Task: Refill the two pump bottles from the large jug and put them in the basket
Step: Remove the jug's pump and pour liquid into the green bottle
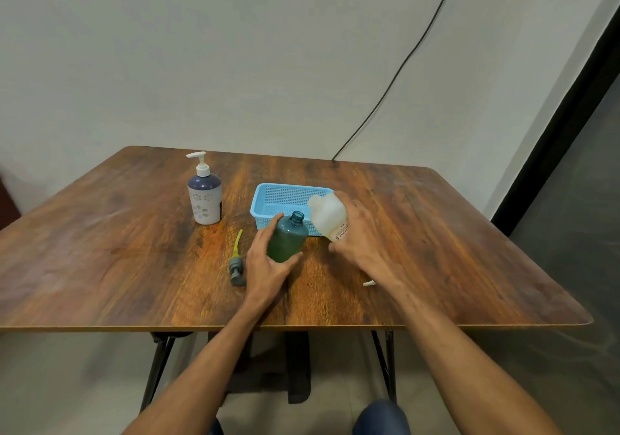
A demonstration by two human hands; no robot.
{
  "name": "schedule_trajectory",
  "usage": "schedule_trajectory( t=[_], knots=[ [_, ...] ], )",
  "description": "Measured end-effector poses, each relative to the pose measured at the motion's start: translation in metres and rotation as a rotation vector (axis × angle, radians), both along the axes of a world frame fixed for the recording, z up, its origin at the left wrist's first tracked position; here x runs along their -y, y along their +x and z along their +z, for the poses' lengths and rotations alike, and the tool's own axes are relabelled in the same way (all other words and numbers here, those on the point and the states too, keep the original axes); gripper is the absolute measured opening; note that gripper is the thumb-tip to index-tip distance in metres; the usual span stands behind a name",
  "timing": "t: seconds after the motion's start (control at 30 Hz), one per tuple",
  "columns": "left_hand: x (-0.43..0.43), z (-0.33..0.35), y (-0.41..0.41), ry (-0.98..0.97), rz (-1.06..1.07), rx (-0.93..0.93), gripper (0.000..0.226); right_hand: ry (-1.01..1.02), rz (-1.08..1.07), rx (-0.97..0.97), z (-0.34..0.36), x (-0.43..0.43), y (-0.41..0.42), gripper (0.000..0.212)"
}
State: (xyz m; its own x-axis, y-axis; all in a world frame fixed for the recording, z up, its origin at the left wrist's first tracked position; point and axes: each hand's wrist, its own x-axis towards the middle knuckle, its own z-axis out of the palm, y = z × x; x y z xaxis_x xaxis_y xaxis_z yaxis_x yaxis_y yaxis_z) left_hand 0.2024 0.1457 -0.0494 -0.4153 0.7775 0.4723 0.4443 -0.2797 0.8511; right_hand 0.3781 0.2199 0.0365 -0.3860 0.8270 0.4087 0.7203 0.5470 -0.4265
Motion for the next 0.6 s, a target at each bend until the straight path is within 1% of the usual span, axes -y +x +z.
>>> schedule_trajectory(
  t=[0.1, 0.23, 0.37, 0.6],
  knots=[
    [0.000, 0.001, 0.000, 0.002, 0.011, 0.010, 0.091, -0.094, 0.029, -0.239, -0.005, -0.002, 0.000, 0.100],
    [0.000, 0.000, 0.001, -0.012, 0.035, 0.032, 0.091, -0.200, 0.072, -0.469, -0.014, -0.001, 0.000, 0.097],
    [0.000, 0.001, 0.000, -0.021, 0.033, 0.039, 0.090, -0.254, 0.081, -0.576, -0.027, 0.001, -0.004, 0.095],
    [-0.001, -0.001, 0.000, -0.029, 0.025, 0.038, 0.087, -0.308, 0.058, -0.671, -0.049, 0.001, 0.000, 0.099]
  ],
)
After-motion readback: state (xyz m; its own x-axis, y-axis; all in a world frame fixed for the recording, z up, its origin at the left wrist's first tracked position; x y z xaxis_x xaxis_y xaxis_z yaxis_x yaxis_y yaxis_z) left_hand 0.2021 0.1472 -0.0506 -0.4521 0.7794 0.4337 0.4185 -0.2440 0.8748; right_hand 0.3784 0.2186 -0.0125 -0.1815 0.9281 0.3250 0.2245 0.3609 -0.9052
